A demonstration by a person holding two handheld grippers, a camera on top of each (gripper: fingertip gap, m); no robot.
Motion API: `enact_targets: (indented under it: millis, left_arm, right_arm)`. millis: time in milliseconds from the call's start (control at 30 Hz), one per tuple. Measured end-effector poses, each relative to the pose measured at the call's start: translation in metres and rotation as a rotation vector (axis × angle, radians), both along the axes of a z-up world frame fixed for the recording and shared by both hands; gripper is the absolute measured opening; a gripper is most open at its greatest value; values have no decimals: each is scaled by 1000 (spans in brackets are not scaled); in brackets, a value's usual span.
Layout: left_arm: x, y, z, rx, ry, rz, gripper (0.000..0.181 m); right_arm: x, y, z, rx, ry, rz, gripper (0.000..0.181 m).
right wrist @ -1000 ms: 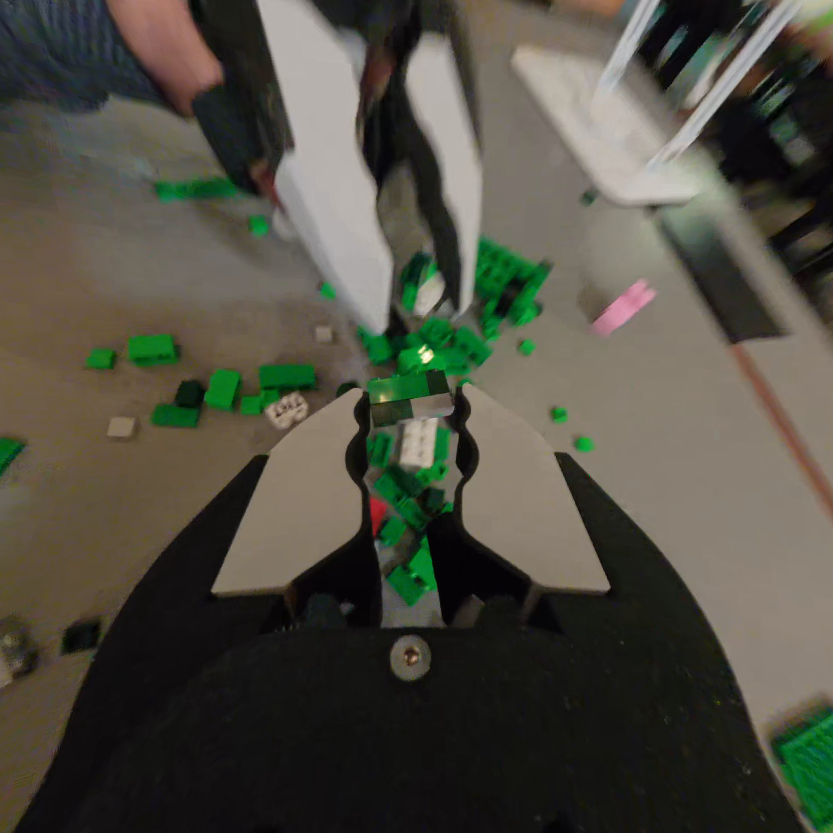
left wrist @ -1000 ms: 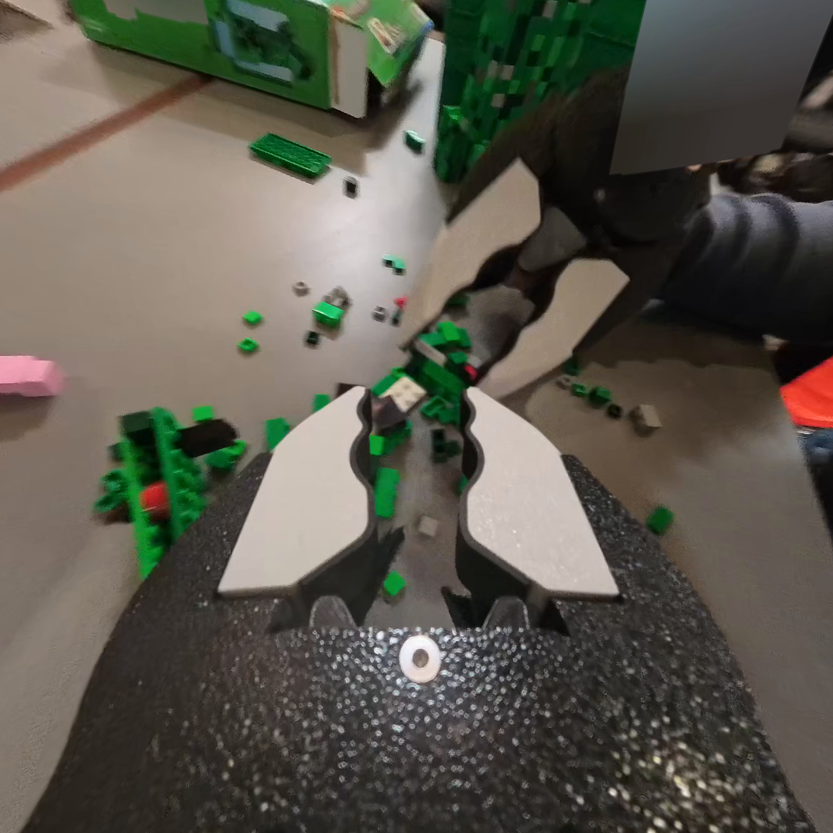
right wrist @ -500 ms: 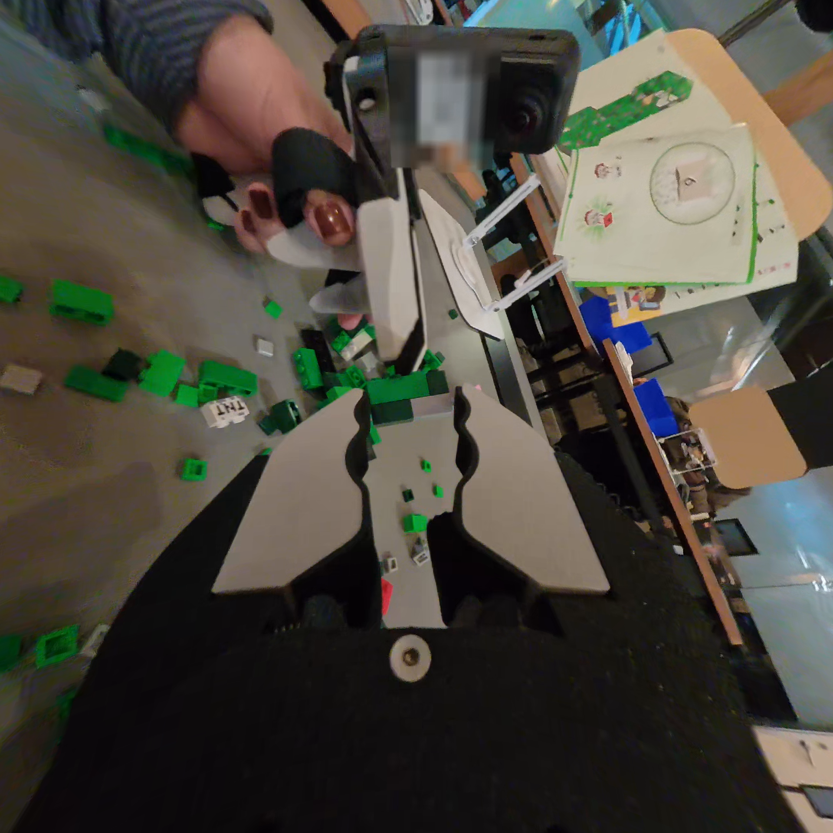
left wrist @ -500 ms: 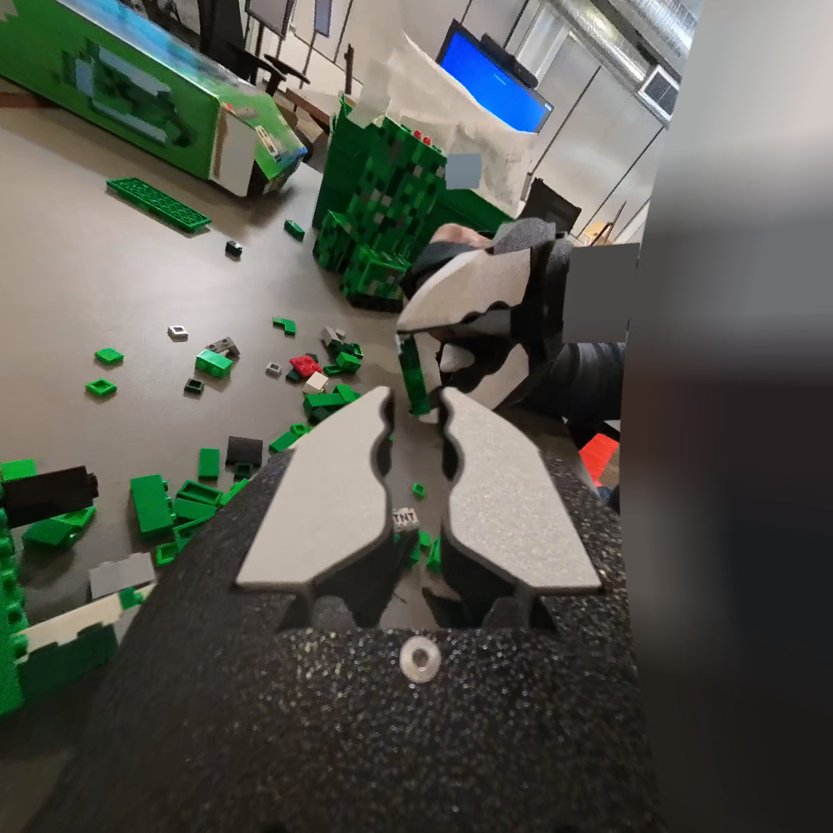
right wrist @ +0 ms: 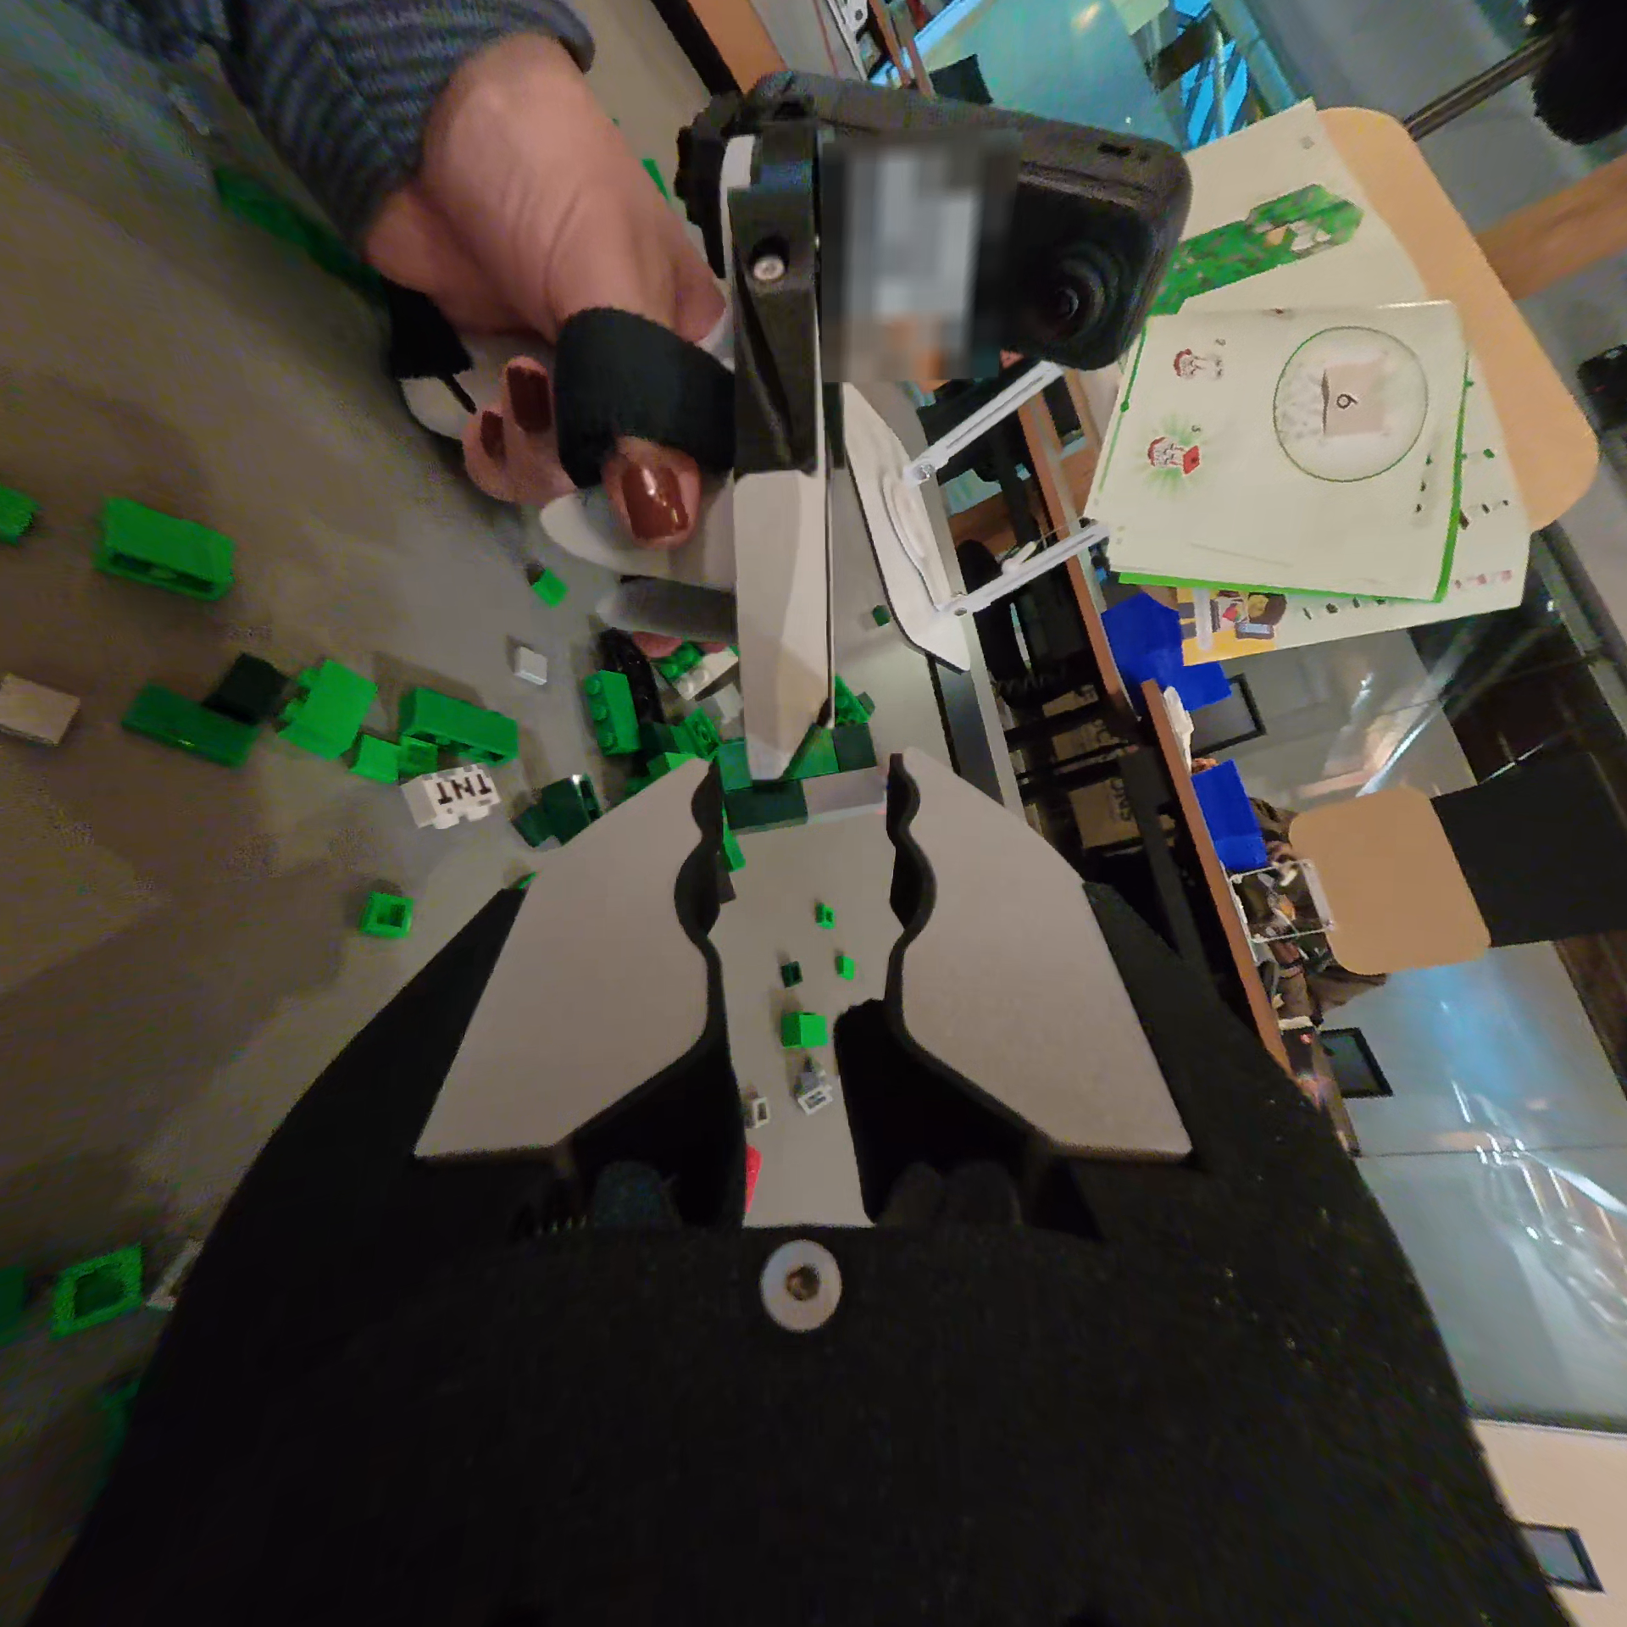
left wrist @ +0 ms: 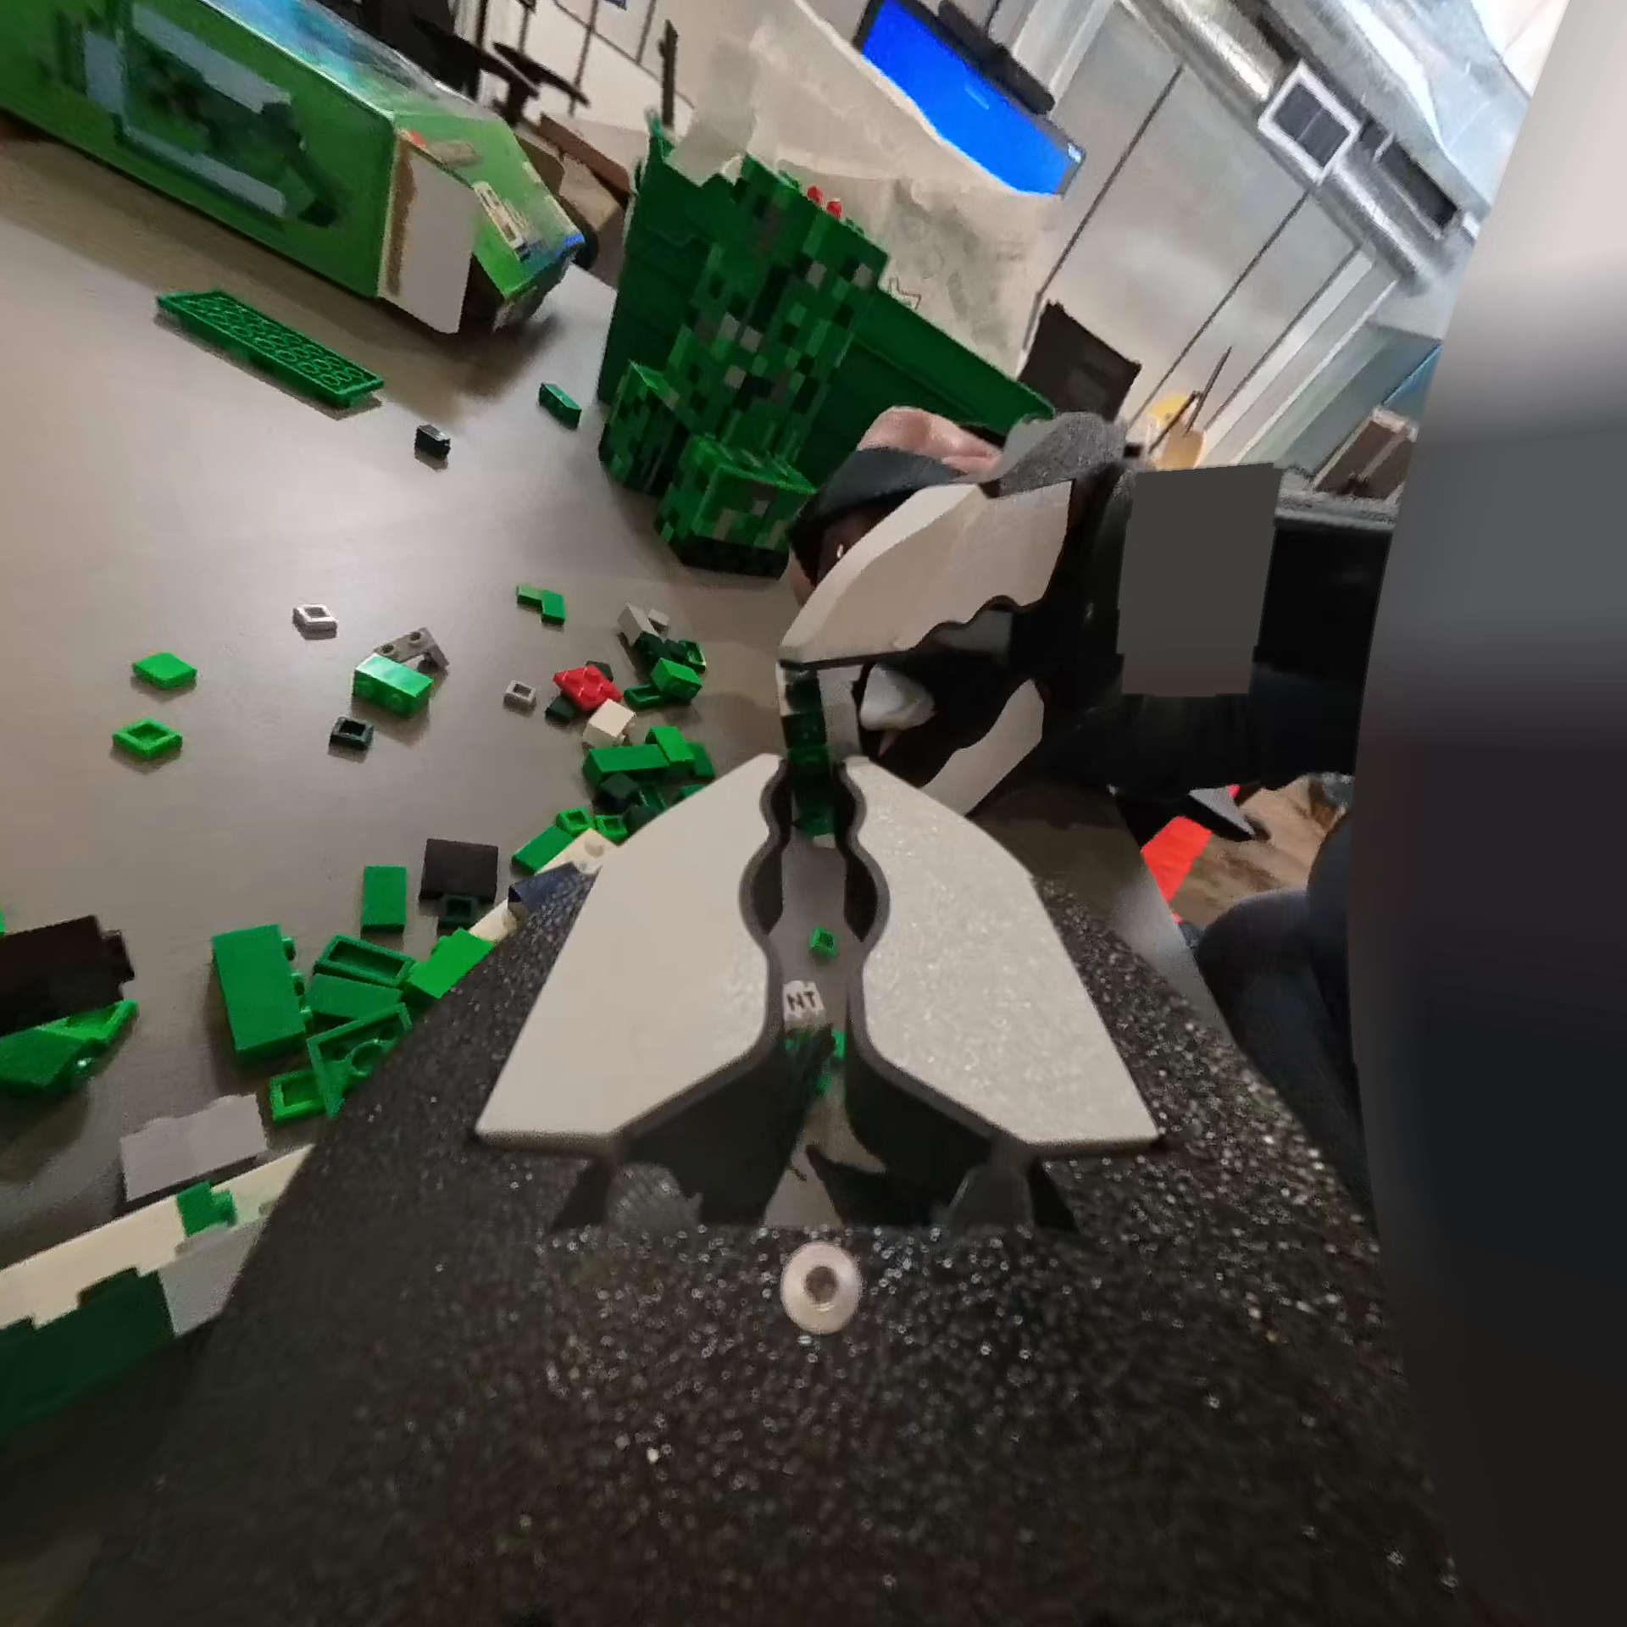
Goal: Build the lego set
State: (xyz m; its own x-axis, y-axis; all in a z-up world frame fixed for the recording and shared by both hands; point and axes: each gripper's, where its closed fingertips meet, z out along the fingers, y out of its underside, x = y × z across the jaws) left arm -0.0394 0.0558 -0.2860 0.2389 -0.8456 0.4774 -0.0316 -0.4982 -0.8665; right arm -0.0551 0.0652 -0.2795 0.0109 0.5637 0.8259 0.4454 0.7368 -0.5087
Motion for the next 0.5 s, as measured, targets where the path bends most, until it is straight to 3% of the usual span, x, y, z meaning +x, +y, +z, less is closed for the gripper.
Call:
enact_targets:
  millis: [67, 200, 267, 333, 500]
  left_arm:
    - [-2, -3, -1, 13, 31, -22, 8]
    - [-2, -8, 2, 72, 39, -50, 8]
    - [0, -8, 1, 101, 55, -47, 8]
    - [2, -8, 2, 116, 57, -48, 8]
    - [4, -13, 5, 154, 61, -69, 8]
  right_arm:
    - [-1, -7, 2, -94, 38, 35, 35]
    - [3, -15, 19, -747, 194, 172, 36]
    - [7, -13, 19, -981, 200, 209, 35]
    - [9, -12, 14, -1078, 188, 217, 28]
    - [8, -17, 7, -1122, 138, 227, 10]
